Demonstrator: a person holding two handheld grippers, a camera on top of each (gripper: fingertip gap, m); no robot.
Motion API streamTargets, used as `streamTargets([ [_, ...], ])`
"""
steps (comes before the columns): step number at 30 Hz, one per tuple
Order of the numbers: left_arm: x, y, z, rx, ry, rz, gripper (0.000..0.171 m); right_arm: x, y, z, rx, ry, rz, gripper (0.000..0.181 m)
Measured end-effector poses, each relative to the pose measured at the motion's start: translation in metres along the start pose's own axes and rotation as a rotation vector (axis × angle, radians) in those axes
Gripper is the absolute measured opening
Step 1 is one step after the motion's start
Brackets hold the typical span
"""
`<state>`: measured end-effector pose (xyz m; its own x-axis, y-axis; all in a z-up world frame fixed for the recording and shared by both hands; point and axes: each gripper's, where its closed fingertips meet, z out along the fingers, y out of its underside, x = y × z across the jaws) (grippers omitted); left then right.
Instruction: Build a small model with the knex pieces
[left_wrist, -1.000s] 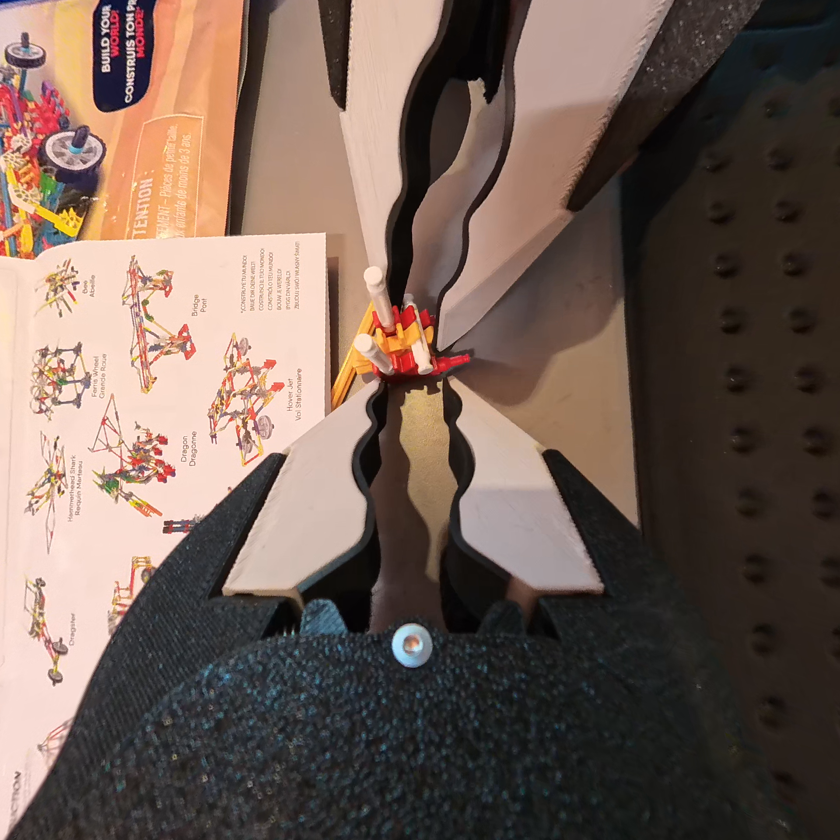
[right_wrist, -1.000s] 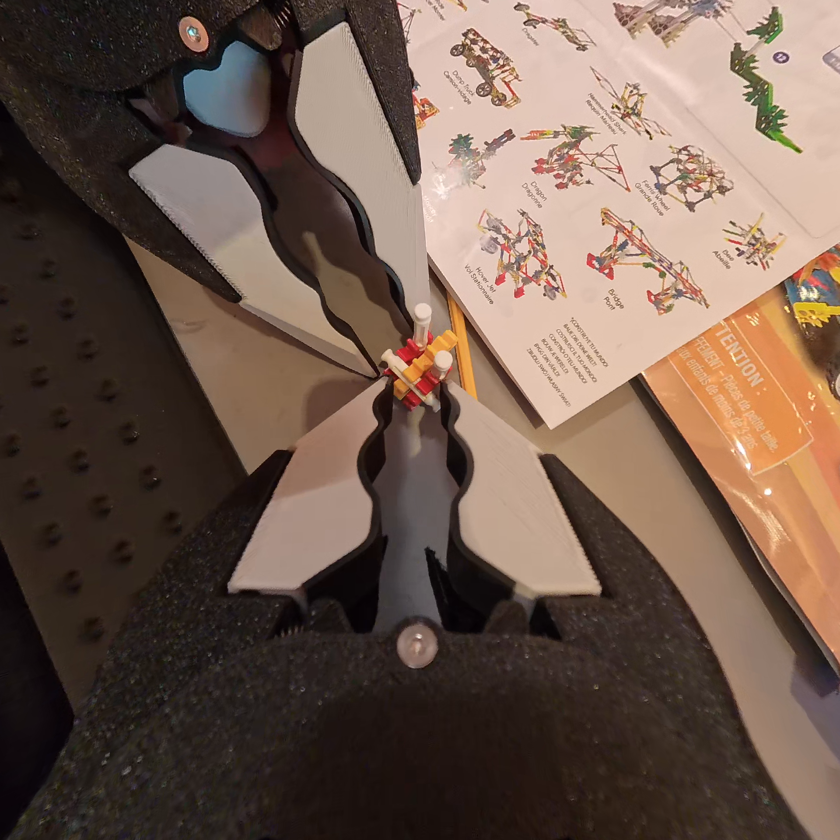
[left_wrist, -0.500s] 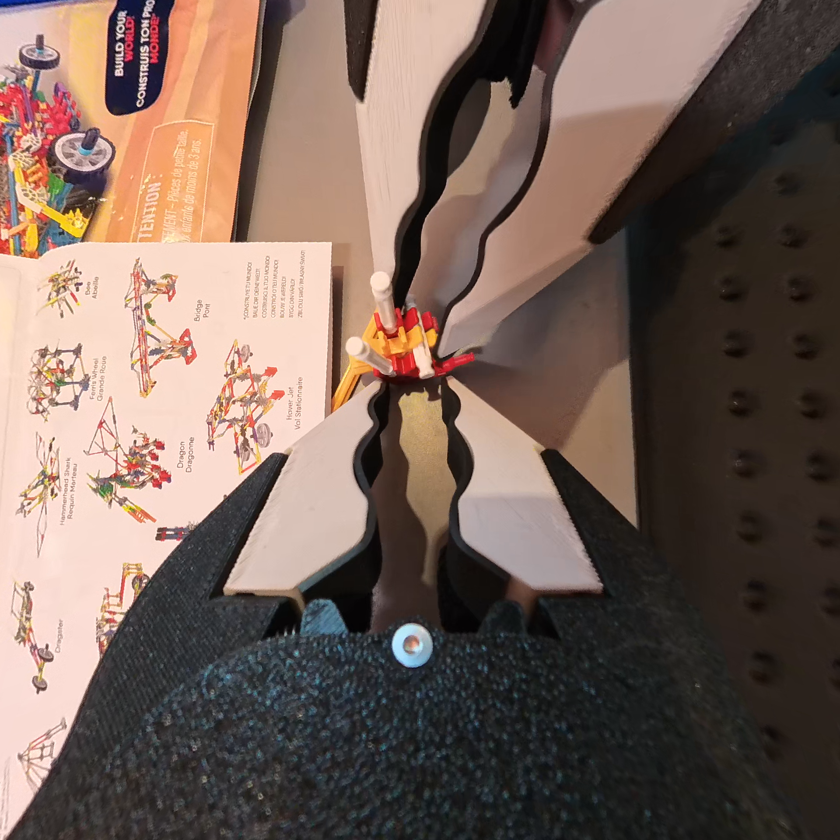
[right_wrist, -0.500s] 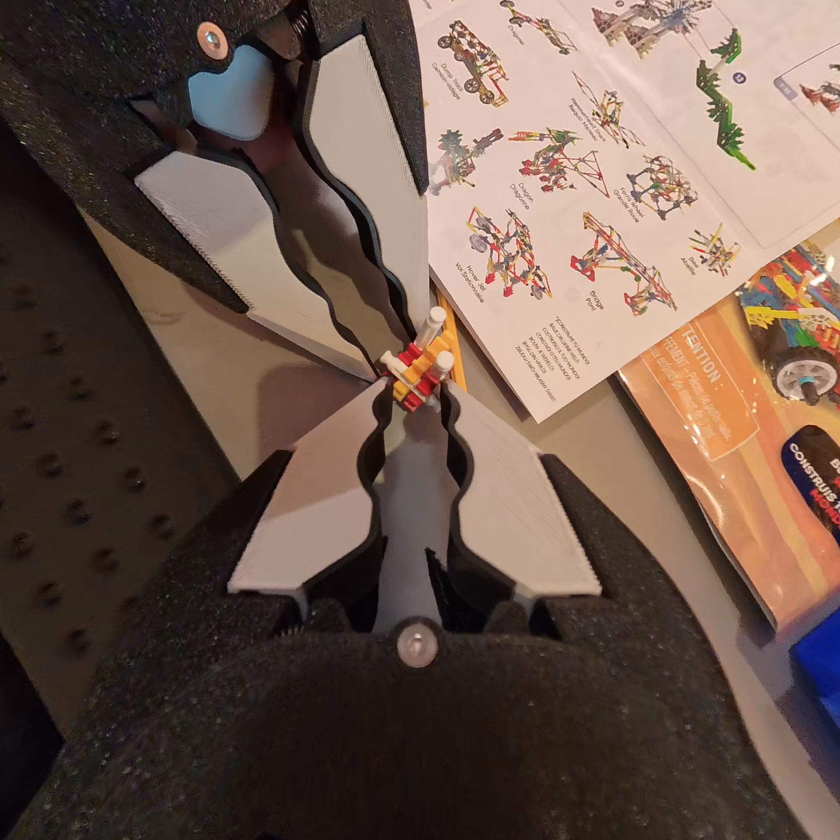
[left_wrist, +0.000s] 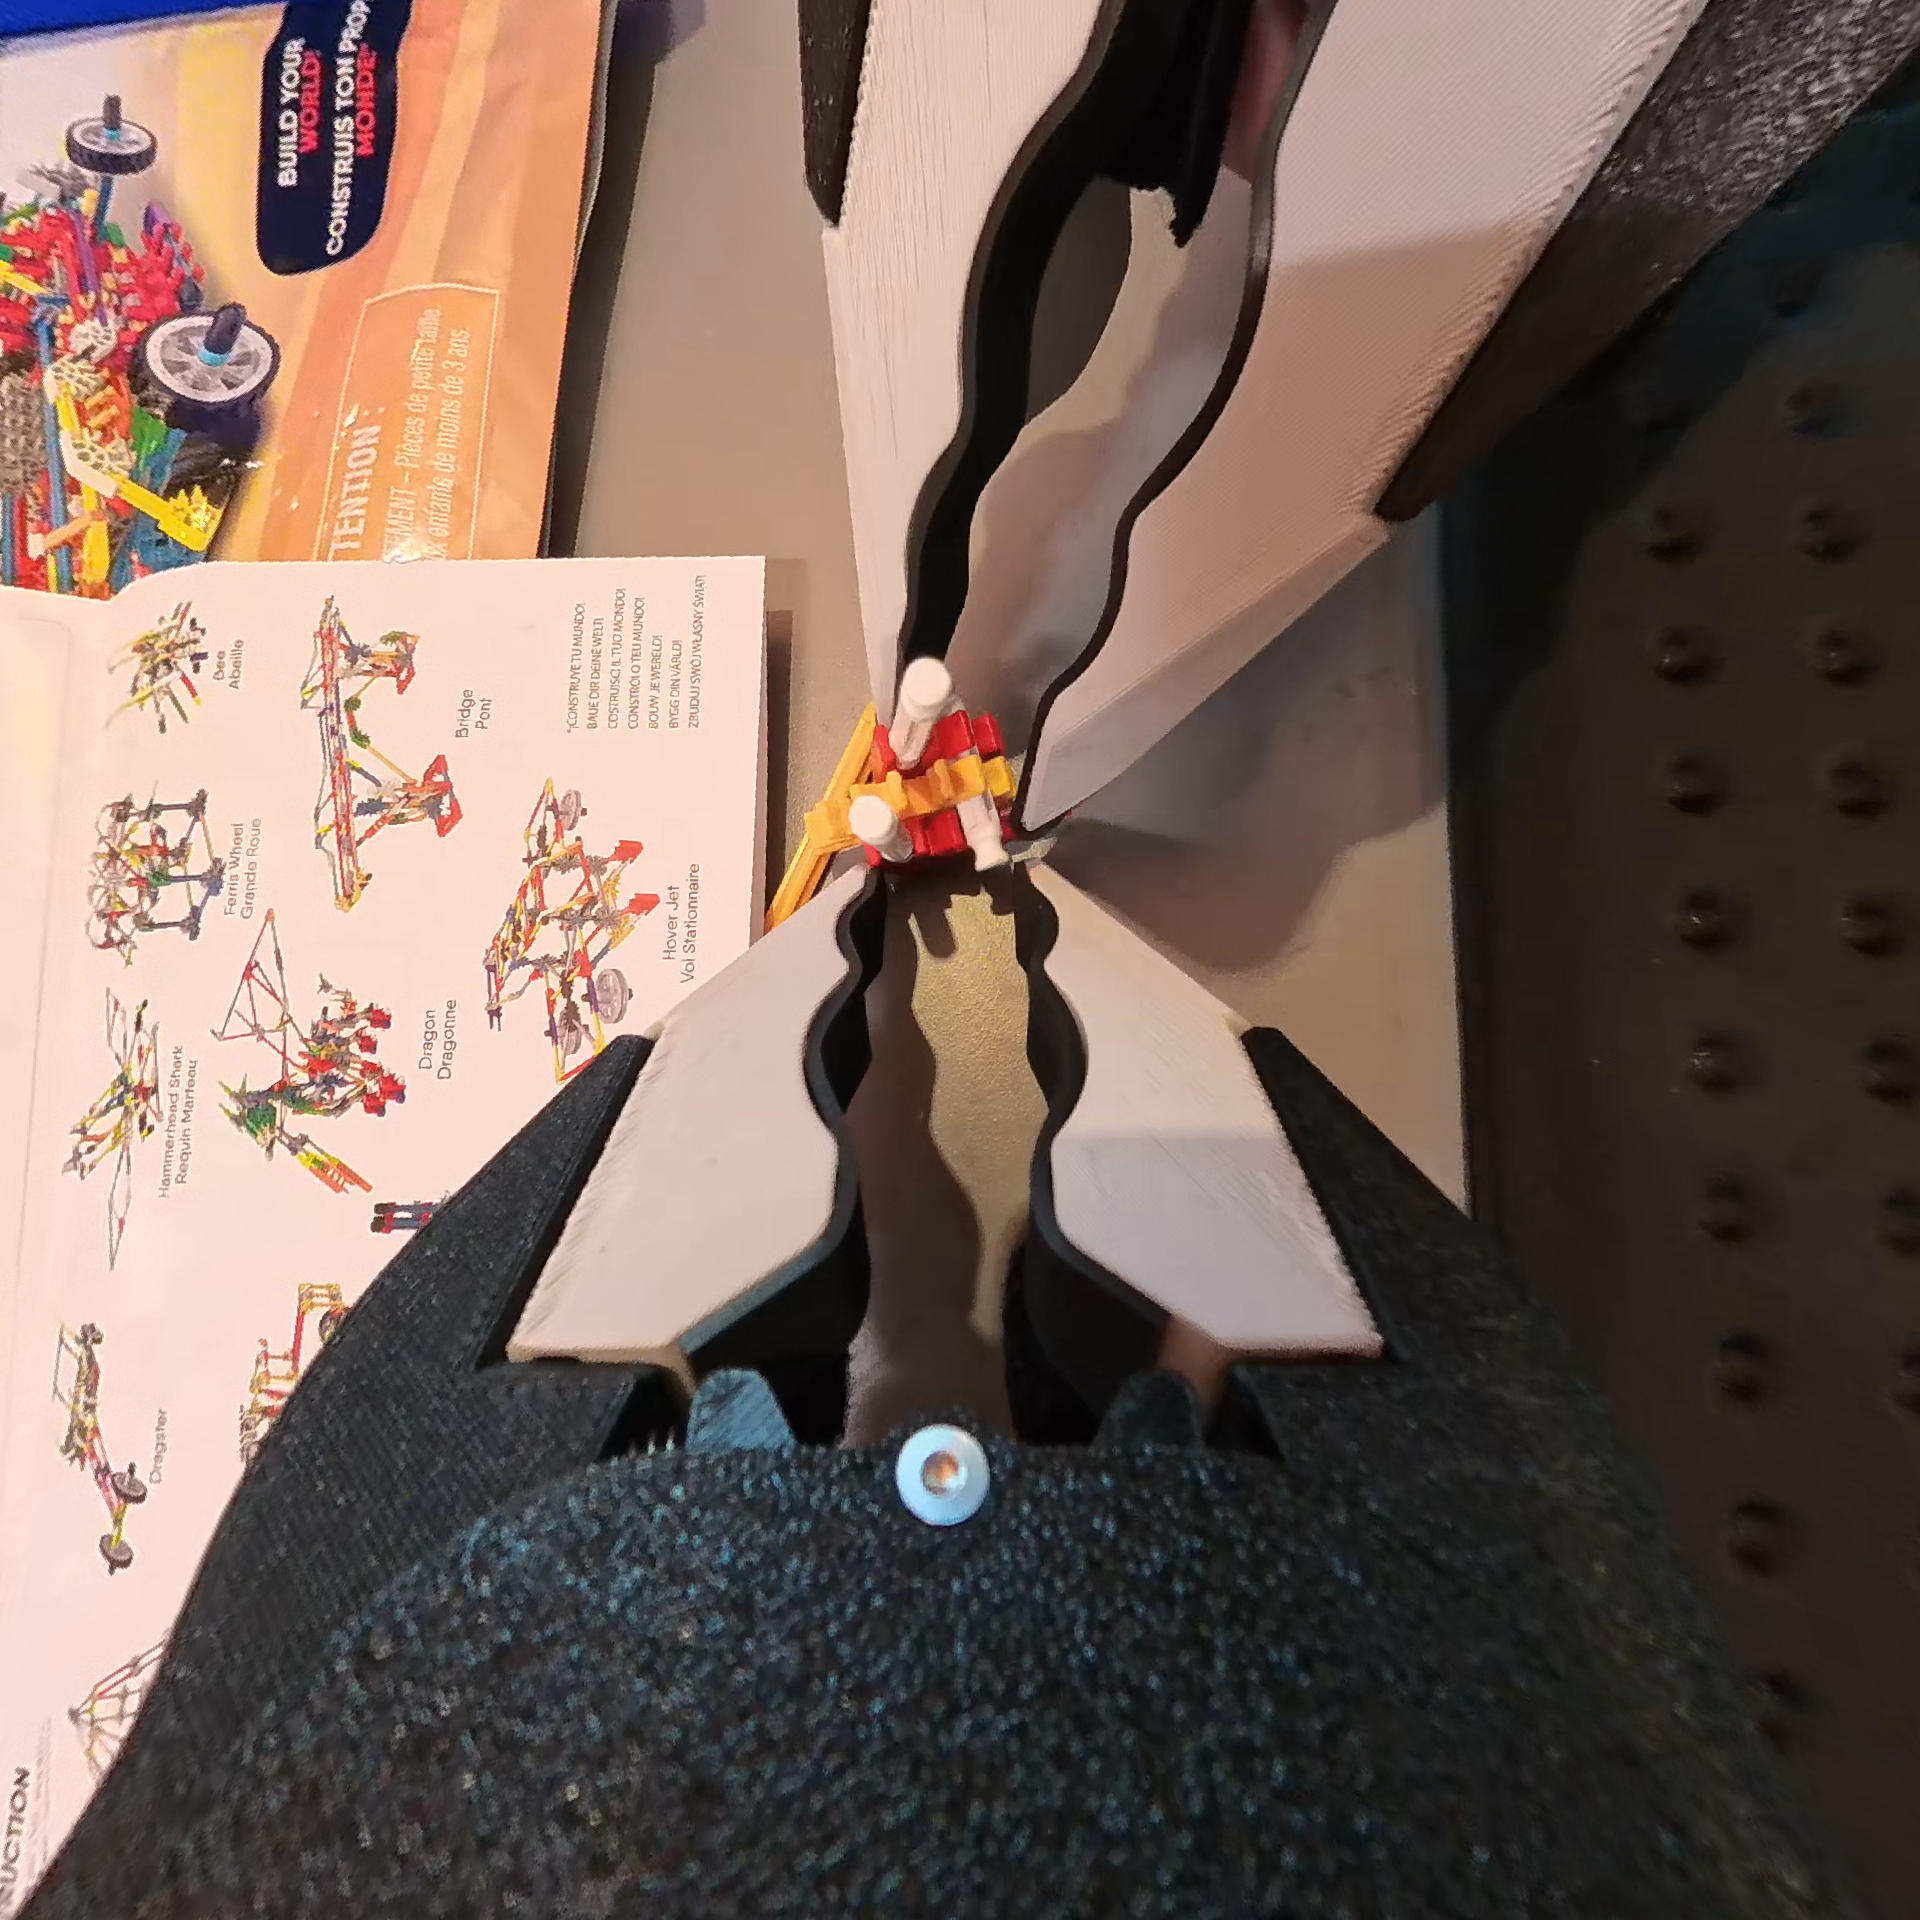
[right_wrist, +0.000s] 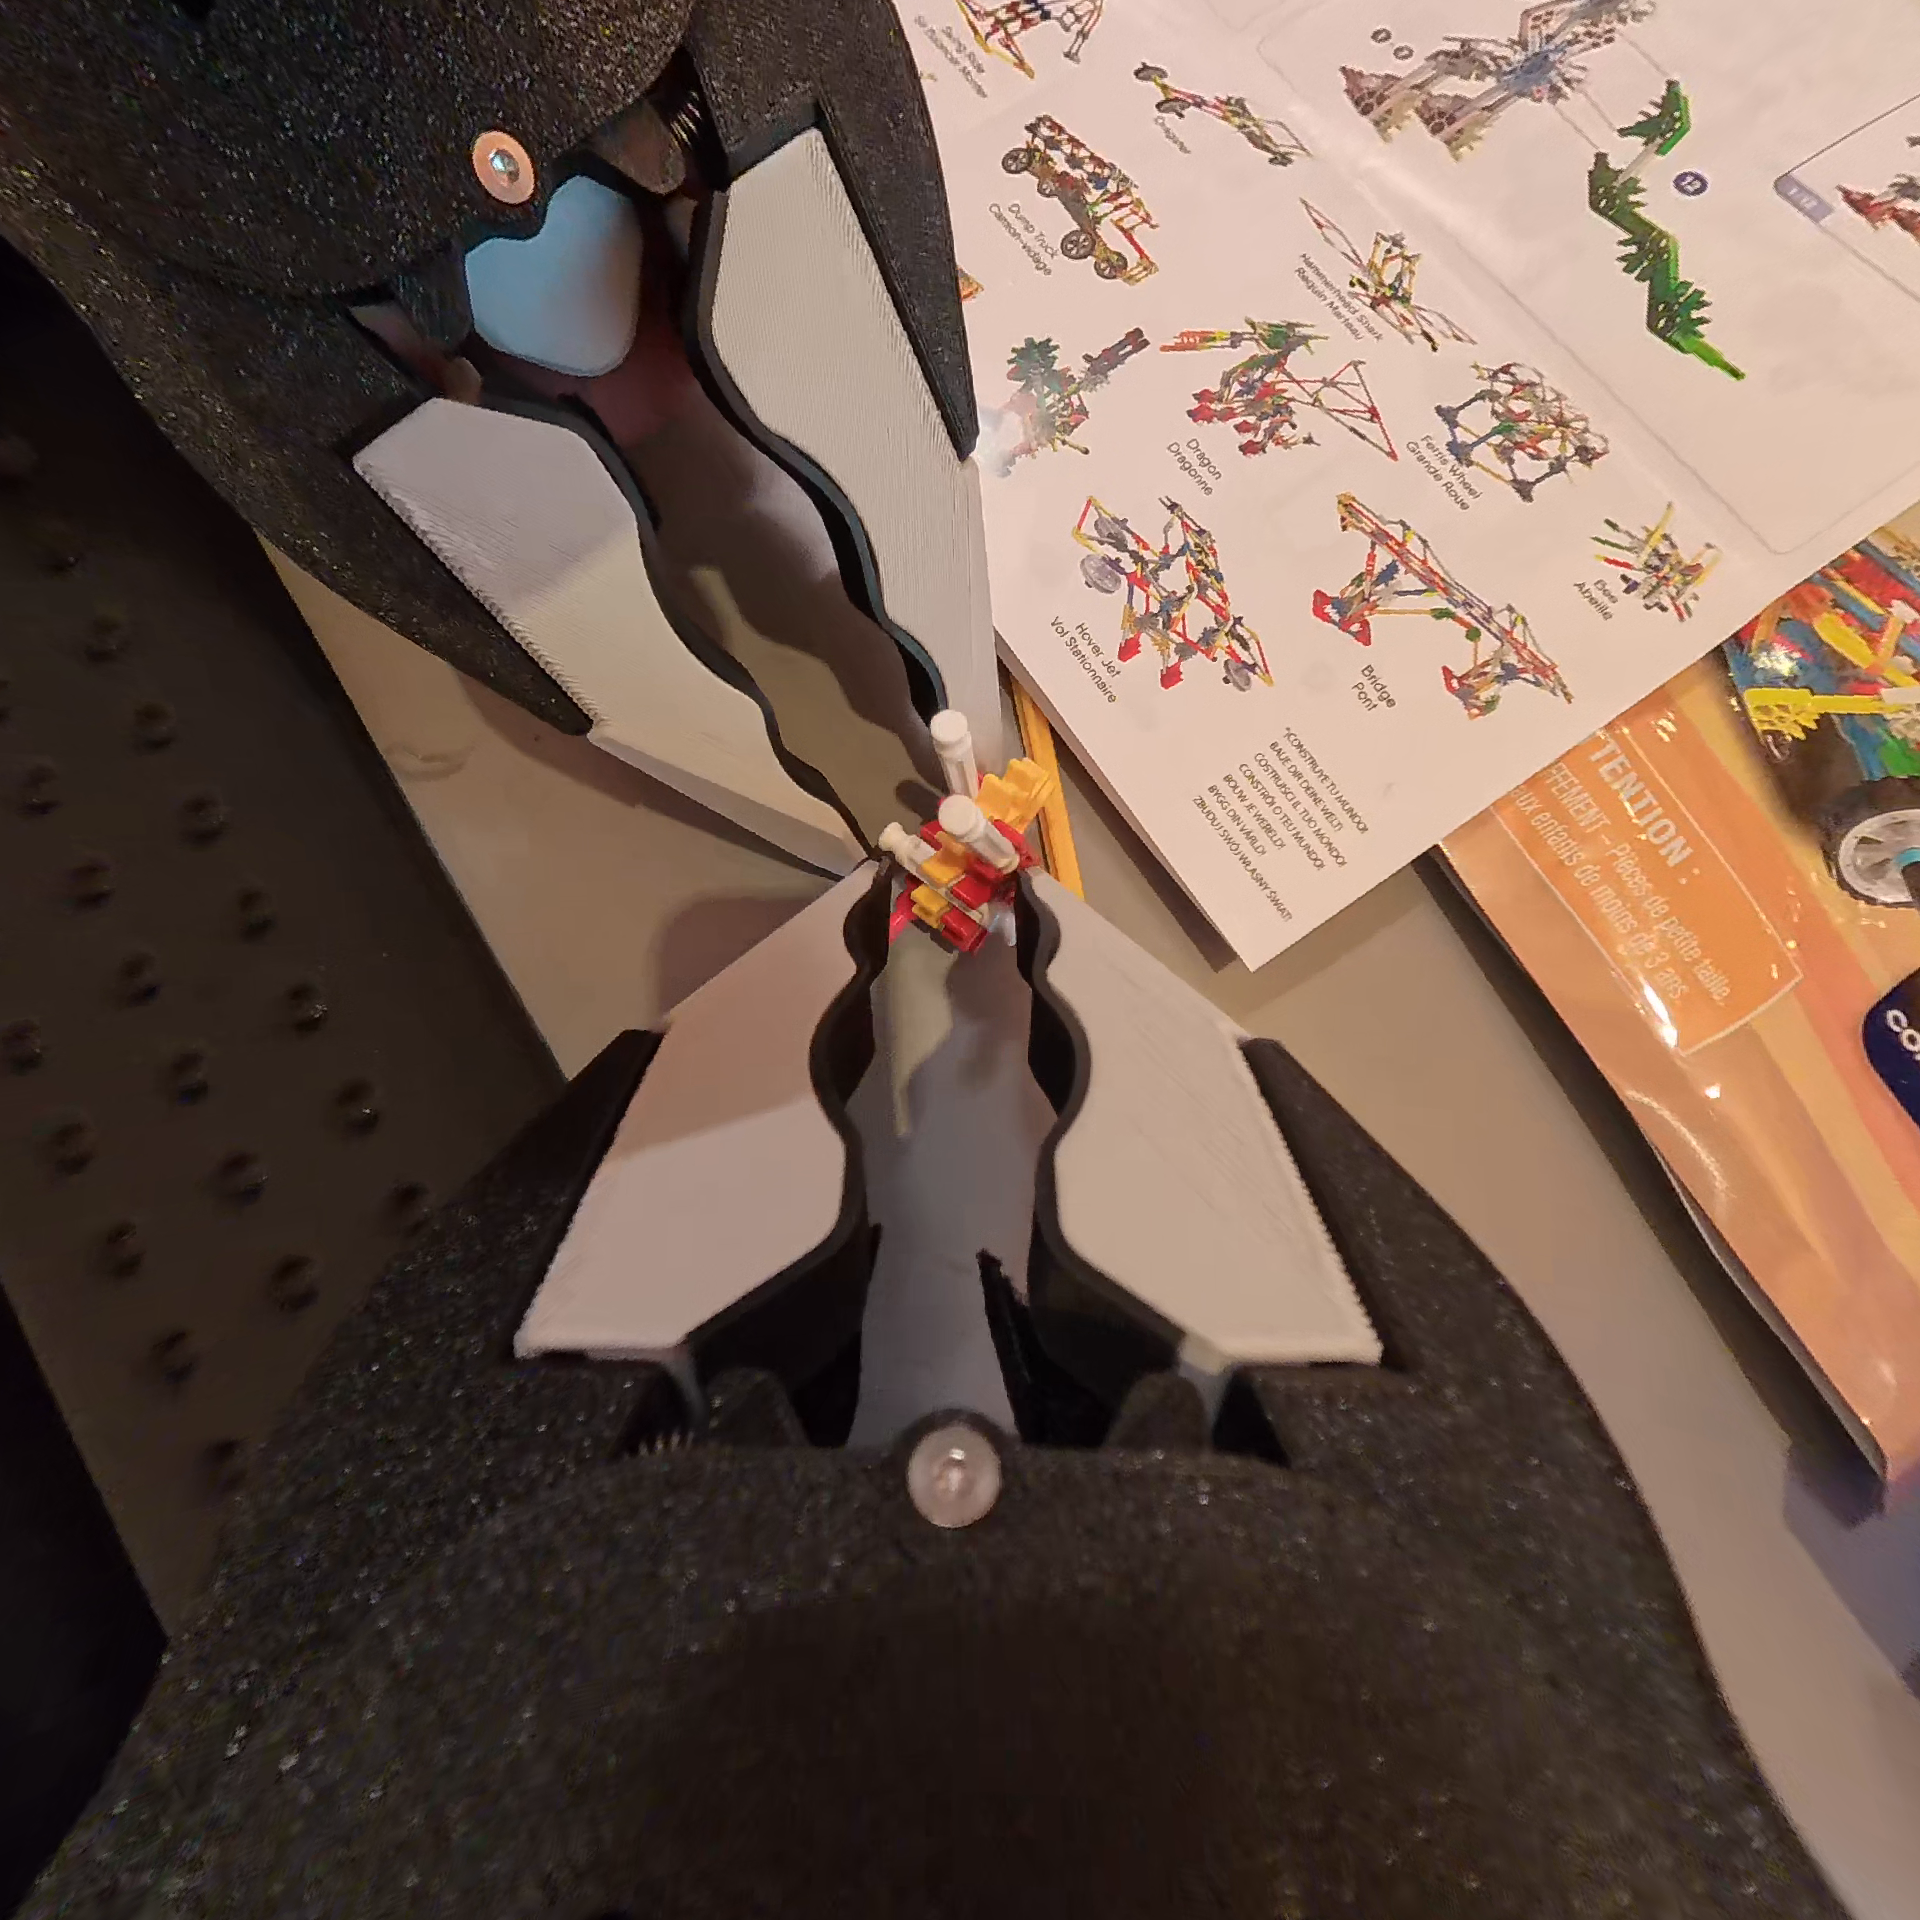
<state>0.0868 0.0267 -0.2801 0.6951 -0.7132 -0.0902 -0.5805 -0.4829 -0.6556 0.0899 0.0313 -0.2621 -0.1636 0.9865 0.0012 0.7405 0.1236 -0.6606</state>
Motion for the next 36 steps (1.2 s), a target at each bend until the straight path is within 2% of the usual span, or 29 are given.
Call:
streamTargets([
  [15,0.001,0.001,-0.001,-0.009,0.01,-0.009,0.023,-0.0015,0.0009,0.0028,0.021,-0.022,0.024,0.02],
  [24,0.0003,-0.0003,-0.0002,0.006,0.022,-0.072,0.021,0.0001,0.002,0.0032,0.023,-0.002,0.028,0.02],
  [30,-0.0018,0.0002,-0.0027,0.003,0.008,-0.059,0.029,-0.0009,0.0,0.0019,0.028,-0.006,0.016,0.022],
  [36,-0.0019,0.0023,-0.0044,-0.011,0.009,-0.061,0.029,0.0003,-0.0008,-0.0035,0.048,-0.024,0.035,0.023],
])
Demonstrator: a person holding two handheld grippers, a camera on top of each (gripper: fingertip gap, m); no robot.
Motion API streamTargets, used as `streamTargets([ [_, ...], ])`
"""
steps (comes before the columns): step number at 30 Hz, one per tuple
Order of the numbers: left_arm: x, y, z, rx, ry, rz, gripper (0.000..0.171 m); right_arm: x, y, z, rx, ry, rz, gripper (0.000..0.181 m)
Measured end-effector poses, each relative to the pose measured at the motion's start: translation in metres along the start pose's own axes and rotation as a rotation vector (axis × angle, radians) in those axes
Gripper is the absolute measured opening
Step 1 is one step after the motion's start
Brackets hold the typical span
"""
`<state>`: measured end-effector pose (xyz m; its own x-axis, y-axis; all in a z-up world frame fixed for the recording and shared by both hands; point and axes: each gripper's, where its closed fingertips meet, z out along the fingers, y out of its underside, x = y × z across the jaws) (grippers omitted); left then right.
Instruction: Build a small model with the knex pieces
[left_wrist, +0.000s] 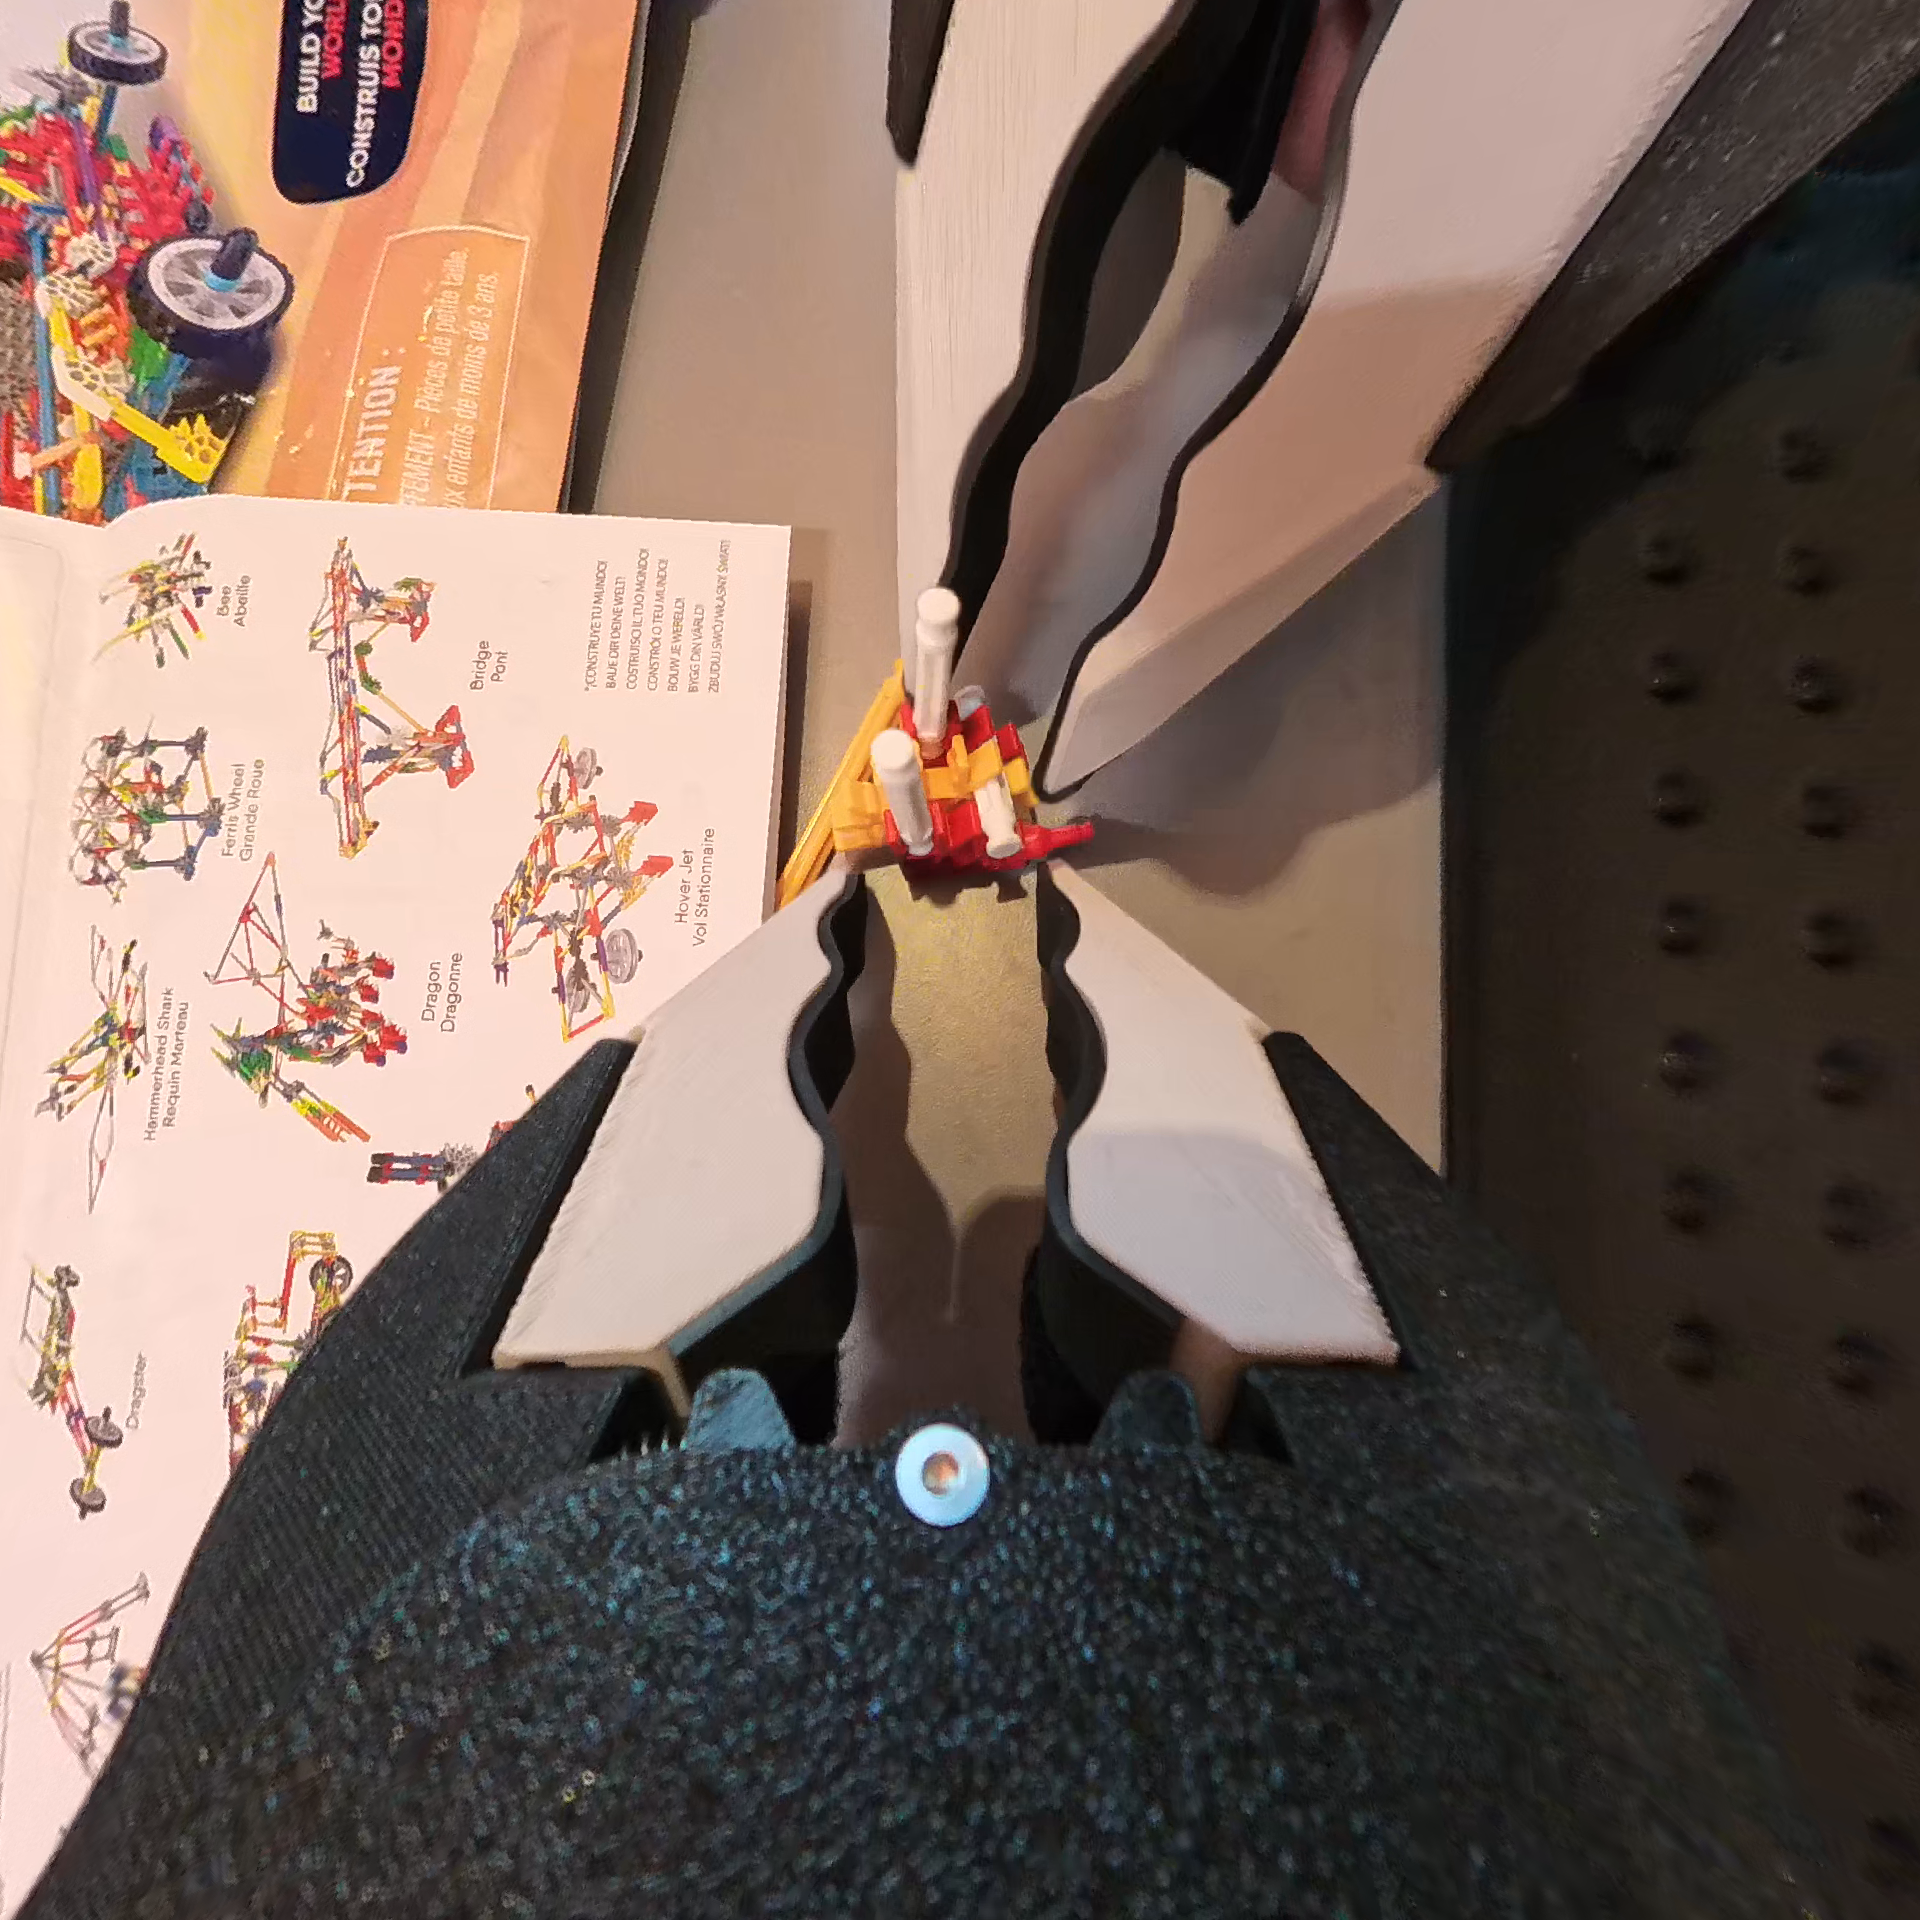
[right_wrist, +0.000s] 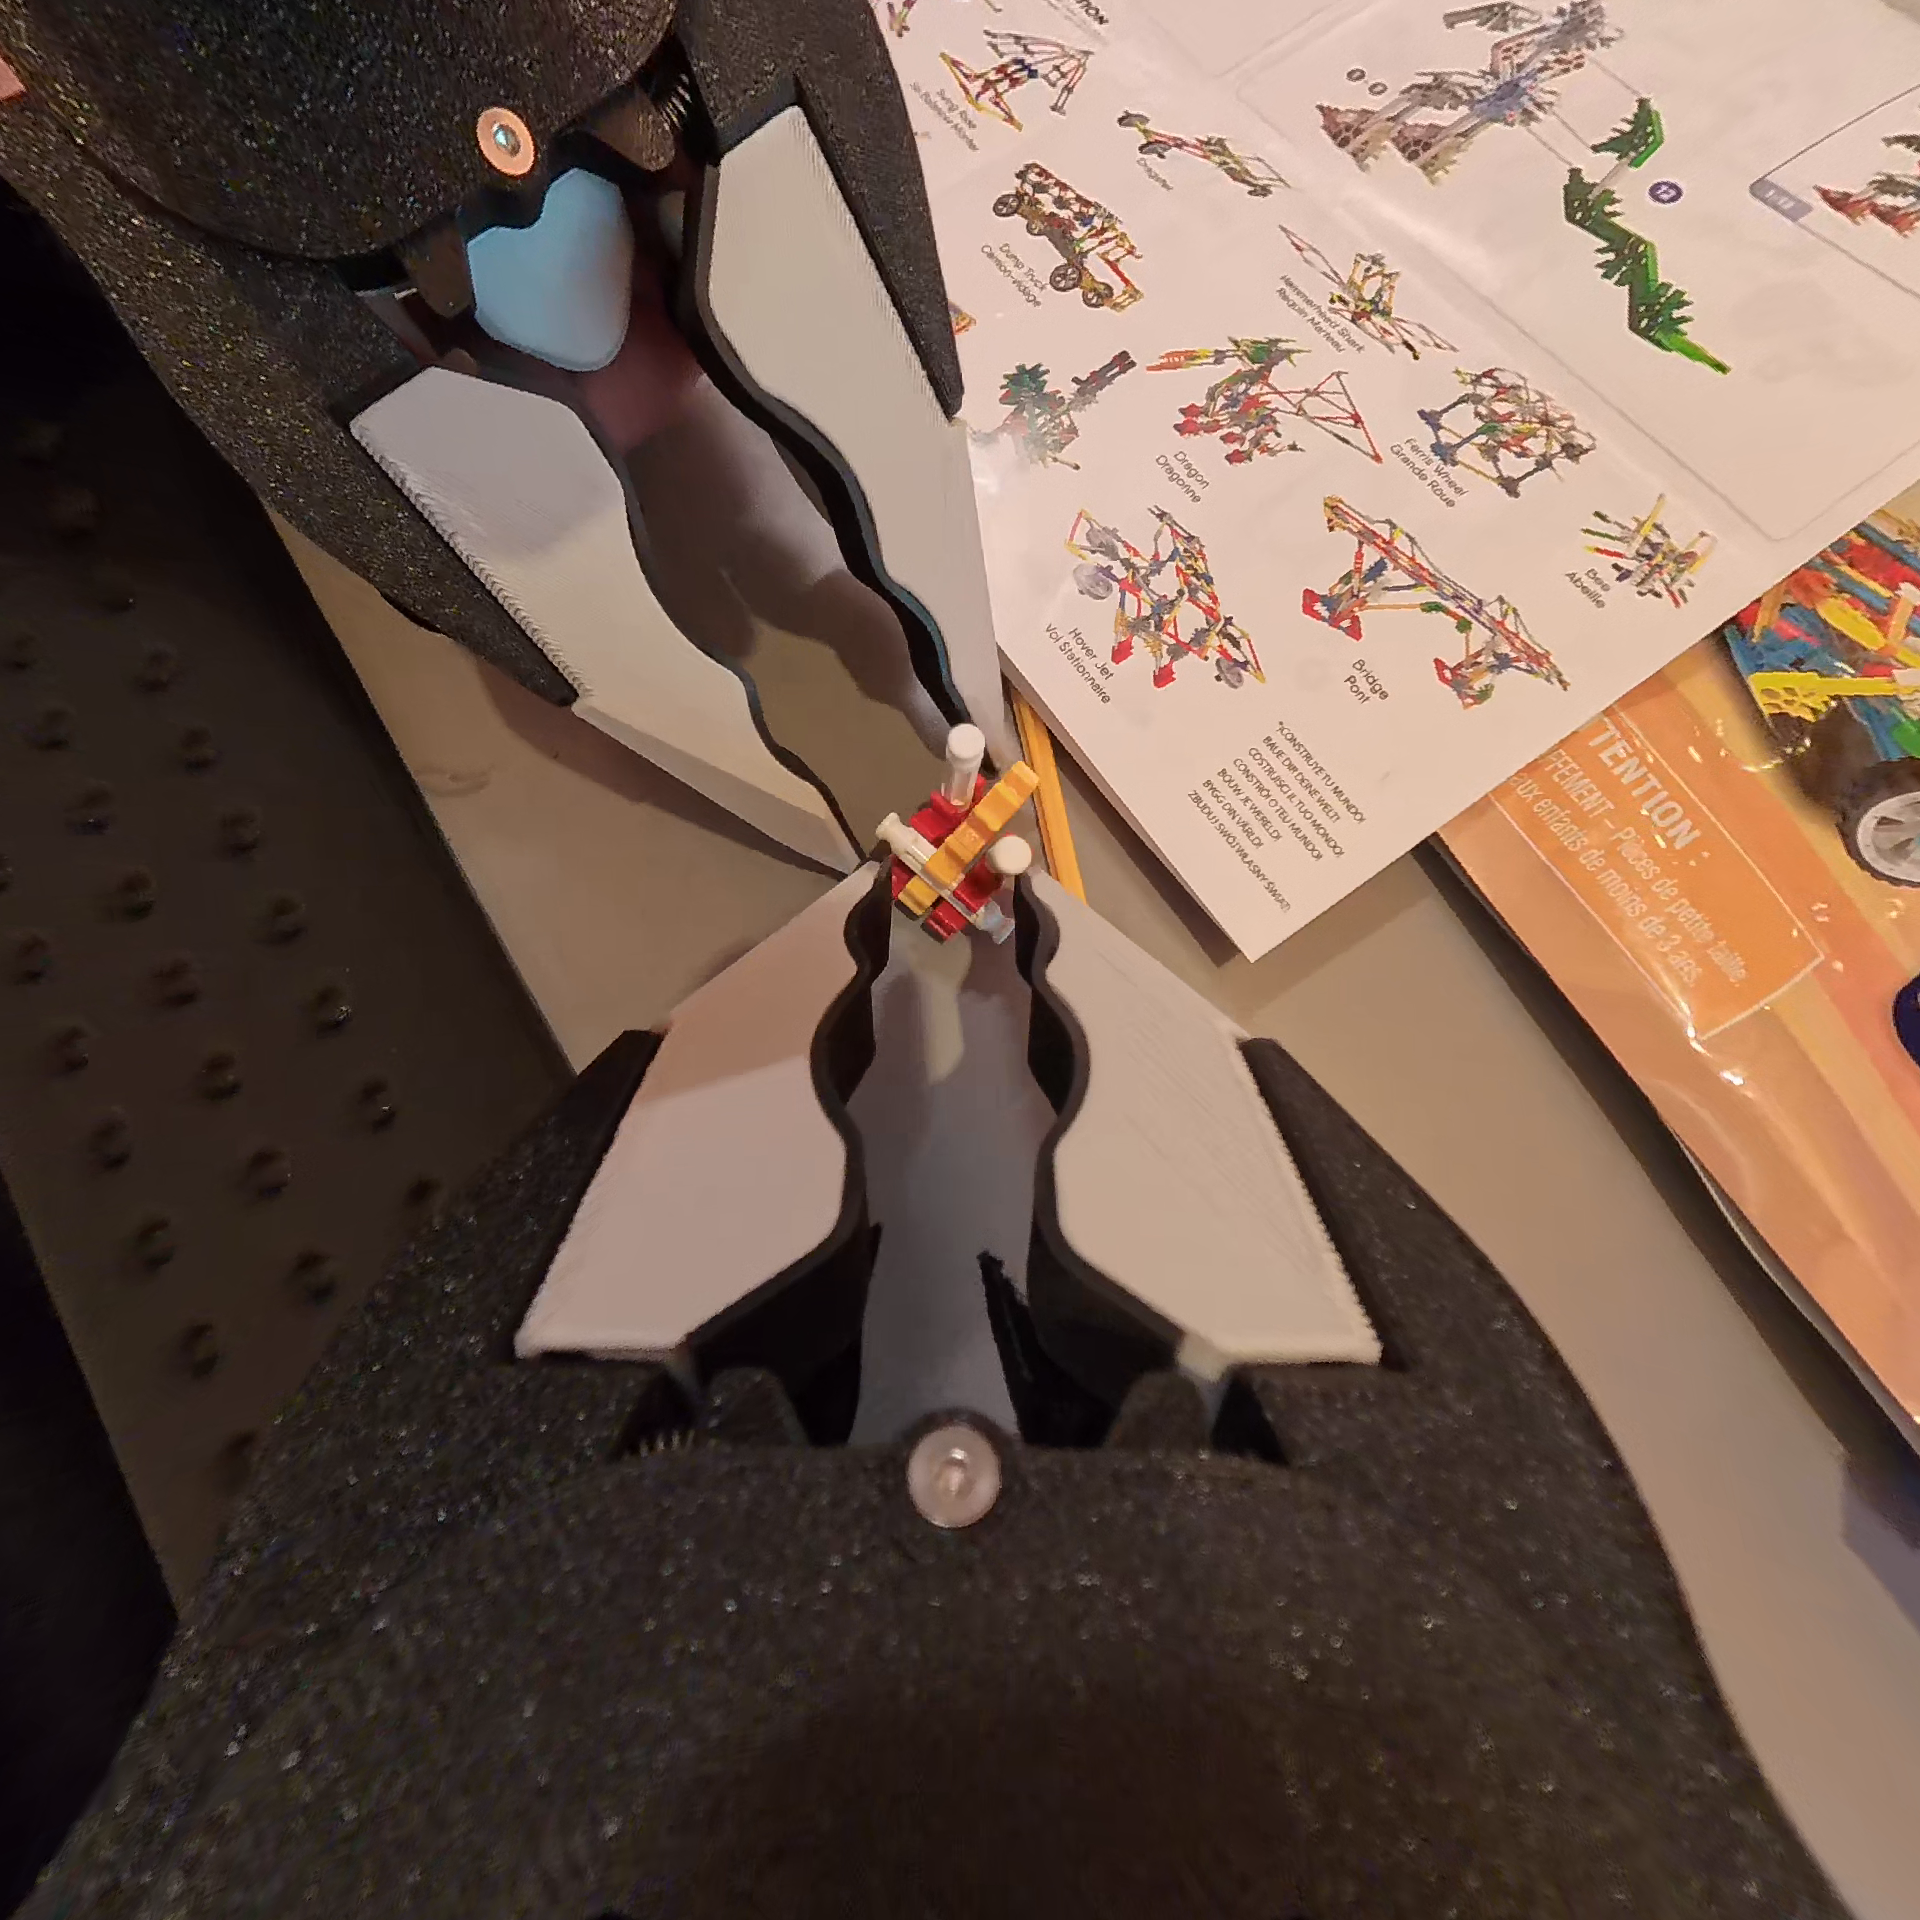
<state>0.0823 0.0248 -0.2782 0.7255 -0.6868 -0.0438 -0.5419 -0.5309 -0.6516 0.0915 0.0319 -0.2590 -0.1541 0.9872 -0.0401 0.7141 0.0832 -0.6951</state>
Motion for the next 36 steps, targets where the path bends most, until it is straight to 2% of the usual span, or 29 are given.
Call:
streamTargets([
  [9,0.0028,0.0014,-0.0011,-0.021,-0.006,0.023,0.024,-0.0039,0.0017,0.0045,-0.014,-0.001,-0.008,0.021],
  [13,0.0006,0.0028,0.0008,-0.026,-0.021,0.027,0.015,-0.0042,0.0001,0.0042,-0.012,0.005,-0.018,0.018],
  [29,-0.0005,0.0014,0.0019,-0.018,-0.001,0.049,0.014,0.0007,-0.0032,0.0047,0.002,0.054,-0.065,0.015],
  [36,-0.0002,0.0014,0.002,-0.02,0.007,0.063,0.014,0.0,0.002,0.0038,-0.018,0.054,-0.077,0.02],
])
